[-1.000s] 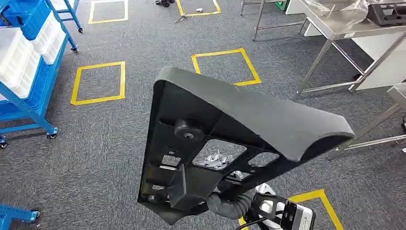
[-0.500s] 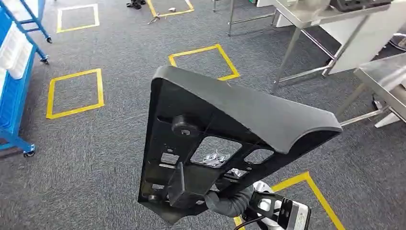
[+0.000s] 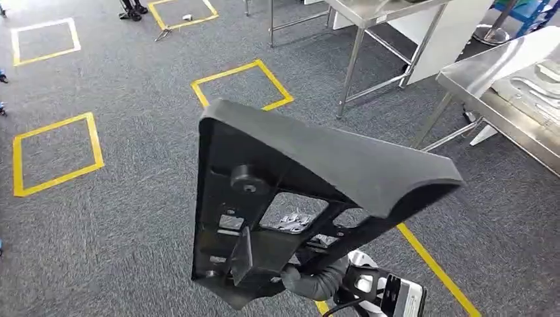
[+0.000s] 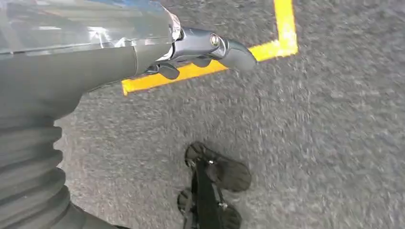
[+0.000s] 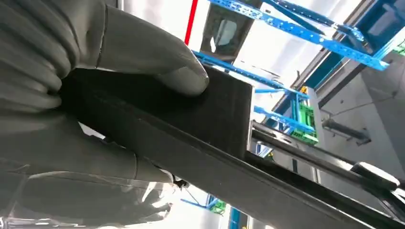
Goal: Take the parts from the cabinet and place them on the table.
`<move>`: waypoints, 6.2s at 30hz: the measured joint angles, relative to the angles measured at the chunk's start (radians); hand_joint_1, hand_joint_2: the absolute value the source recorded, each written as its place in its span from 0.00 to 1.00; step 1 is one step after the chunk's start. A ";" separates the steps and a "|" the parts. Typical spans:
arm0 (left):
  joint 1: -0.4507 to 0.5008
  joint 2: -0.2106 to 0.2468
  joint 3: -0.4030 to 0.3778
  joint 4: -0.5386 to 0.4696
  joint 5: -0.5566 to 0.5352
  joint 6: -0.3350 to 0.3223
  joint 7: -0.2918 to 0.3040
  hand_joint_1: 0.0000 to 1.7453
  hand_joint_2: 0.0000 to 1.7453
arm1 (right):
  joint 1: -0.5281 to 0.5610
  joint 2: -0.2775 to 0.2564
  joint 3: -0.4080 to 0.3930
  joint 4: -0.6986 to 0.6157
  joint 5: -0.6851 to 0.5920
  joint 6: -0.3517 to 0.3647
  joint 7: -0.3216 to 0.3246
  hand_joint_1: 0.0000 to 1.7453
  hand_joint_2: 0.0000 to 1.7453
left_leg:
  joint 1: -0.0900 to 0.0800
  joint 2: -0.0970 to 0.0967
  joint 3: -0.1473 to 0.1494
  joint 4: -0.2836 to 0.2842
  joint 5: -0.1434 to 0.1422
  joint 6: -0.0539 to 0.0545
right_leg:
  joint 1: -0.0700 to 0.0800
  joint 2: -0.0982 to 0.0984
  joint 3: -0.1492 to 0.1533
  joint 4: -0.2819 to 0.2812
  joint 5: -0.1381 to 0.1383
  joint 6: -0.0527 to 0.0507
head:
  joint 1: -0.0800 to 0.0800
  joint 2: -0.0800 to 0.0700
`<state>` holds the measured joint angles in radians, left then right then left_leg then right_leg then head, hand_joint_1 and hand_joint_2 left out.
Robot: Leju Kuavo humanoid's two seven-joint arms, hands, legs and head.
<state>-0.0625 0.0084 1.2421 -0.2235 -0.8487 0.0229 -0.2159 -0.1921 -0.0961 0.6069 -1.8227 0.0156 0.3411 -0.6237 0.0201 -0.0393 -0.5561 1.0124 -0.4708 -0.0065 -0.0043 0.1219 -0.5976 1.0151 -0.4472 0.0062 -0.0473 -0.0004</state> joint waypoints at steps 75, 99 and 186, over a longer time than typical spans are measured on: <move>-0.037 -0.002 -0.040 0.000 -0.118 0.013 -0.040 0.00 1.00 | -0.022 -0.016 -0.156 0.027 -0.018 -0.016 0.000 1.00 1.00 | -0.013 0.120 0.029 -0.016 -0.021 -0.001 | 0.008 -0.177 -0.008 -0.001 0.005 -0.003 | 0.000 0.000; -0.044 -0.002 -0.039 0.000 -0.089 0.008 0.017 0.00 1.00 | -0.075 0.003 -0.157 0.086 -0.039 -0.005 0.000 1.00 1.00 | -0.009 0.072 -0.002 -0.016 0.008 0.034 | -0.006 -0.112 -0.167 0.315 -0.130 0.018 | 0.000 0.000; -0.042 0.008 -0.038 0.000 -0.093 -0.059 -0.010 0.00 1.00 | -0.009 0.007 -0.188 0.017 0.017 -0.044 0.000 1.00 1.00 | -0.016 0.037 -0.007 -0.012 0.020 0.037 | 0.009 -0.111 0.026 0.016 -0.026 0.004 | 0.001 0.000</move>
<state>-0.1043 0.0168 1.2039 -0.2239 -0.9415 -0.0362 -0.2255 -0.2013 -0.0893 0.4192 -1.8055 0.0325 0.2968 -0.6237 0.0041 -0.0022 -0.5628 1.0001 -0.4506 0.0301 0.0049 0.0111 -0.5716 1.0308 -0.4734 0.0098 -0.0465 -0.0004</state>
